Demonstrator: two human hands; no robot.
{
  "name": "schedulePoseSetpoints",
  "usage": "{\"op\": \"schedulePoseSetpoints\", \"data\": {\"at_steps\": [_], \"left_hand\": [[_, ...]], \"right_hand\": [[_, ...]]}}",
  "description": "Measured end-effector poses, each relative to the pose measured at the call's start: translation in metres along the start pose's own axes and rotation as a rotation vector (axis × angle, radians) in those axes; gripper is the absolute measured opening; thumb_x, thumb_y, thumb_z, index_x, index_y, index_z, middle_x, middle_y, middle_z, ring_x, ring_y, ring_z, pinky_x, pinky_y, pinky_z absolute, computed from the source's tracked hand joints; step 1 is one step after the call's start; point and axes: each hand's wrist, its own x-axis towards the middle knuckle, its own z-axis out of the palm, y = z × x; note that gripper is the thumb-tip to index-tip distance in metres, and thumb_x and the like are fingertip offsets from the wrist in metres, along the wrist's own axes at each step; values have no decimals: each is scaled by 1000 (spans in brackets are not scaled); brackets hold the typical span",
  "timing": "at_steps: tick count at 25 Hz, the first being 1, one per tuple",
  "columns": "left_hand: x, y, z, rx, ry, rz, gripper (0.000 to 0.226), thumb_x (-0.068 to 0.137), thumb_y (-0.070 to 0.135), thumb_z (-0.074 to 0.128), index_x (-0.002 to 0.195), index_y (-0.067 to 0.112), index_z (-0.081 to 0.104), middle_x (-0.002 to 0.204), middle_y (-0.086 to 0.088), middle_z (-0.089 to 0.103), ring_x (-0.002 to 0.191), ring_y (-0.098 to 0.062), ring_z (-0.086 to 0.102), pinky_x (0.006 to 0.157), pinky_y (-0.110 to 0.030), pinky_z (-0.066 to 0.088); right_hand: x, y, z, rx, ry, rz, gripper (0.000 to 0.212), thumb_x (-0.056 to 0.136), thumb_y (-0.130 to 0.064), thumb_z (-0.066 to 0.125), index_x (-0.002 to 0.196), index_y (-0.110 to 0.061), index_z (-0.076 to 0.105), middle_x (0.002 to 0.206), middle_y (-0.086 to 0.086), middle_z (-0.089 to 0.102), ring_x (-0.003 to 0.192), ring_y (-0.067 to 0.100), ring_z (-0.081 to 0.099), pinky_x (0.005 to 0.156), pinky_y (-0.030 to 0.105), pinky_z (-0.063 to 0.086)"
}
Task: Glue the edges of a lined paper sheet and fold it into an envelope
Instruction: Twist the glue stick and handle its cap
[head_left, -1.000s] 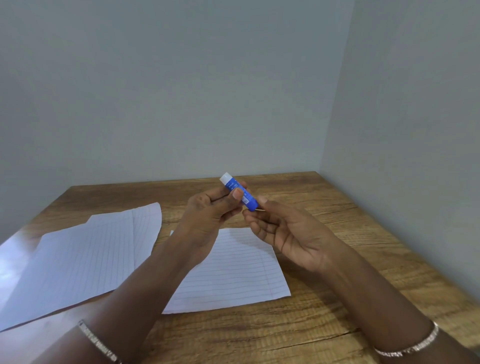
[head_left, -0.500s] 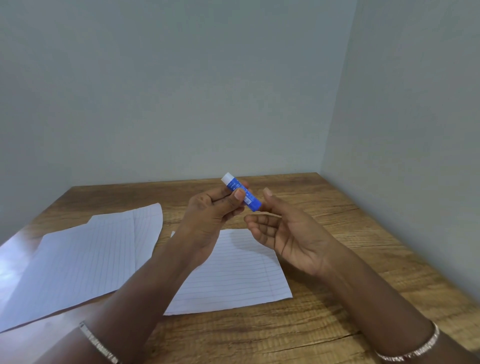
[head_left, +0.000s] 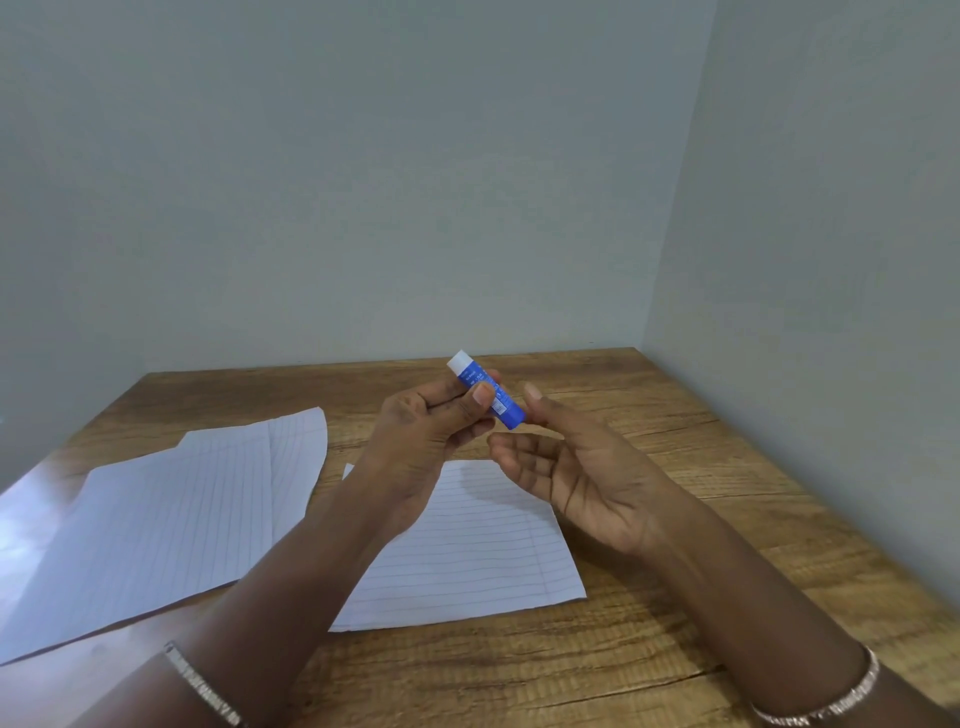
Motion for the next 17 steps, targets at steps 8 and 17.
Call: {"op": "schedulePoseSetpoints", "data": {"at_steps": [8,17], "left_hand": [[1,-3,4,25,5,1,38,73,33,80,104,11,80,117,-2,76,109,-19,72,92,-25,57],[0,0,2,-32,18,-7,37,73,33,80,104,13,80,113,-11,77,110,-21,72,86,-21,56]], "right_hand": [[-2,2,2,-152,2,-211,24,64,4,84,72,-9,66,89,13,74,78,18,75,76,25,61],[-2,0,4,-91,4,-134,21,81,-12,78,97,0,70,85,15,75,73,18,74,68,23,62]]}}
